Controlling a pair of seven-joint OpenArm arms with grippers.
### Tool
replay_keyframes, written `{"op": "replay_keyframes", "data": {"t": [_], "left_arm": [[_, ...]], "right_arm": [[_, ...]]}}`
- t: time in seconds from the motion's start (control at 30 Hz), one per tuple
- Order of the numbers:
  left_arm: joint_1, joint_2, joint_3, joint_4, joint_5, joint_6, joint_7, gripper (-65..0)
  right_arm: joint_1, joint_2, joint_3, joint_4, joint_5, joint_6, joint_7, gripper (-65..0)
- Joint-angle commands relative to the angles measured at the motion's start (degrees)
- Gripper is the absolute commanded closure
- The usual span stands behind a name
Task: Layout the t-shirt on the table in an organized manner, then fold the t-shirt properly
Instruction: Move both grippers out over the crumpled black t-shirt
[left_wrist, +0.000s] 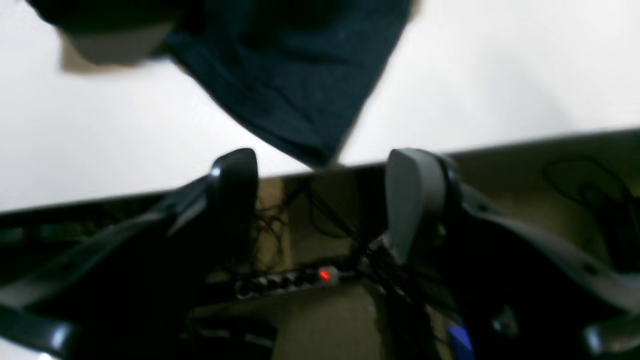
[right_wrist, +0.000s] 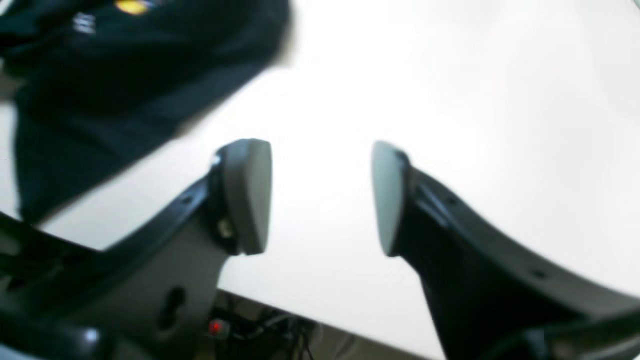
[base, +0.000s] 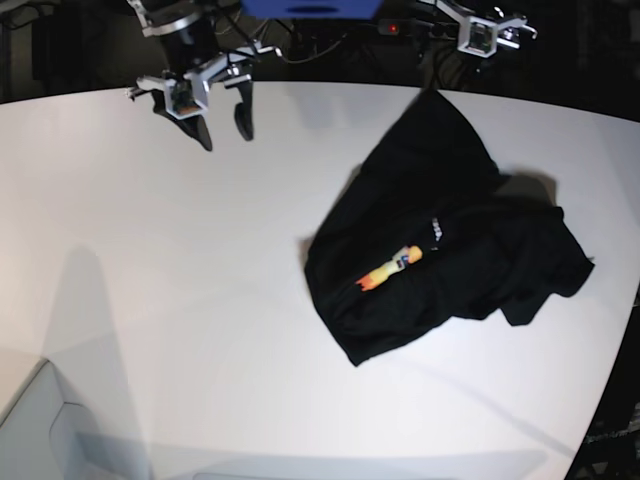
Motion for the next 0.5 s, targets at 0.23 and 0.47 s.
{"op": "replay_keyframes", "data": {"t": [0.23, 0.47], "left_arm": [[-3.74, 3.60, -6.73, 0.29, -0.01, -0.10, -1.23, -39.8], [-9.45, 3.51, -9.54, -2.26, -1.42, -0.10, 0.70, -39.8]], "right_arm": [[6.22, -0.40, -6.19, -0.12, -0.14, -0.47, -2.59, -34.8], [15.01, -0.40, -13.13, -1.96, -0.14, -0.47, -14.37, -34.8]]}}
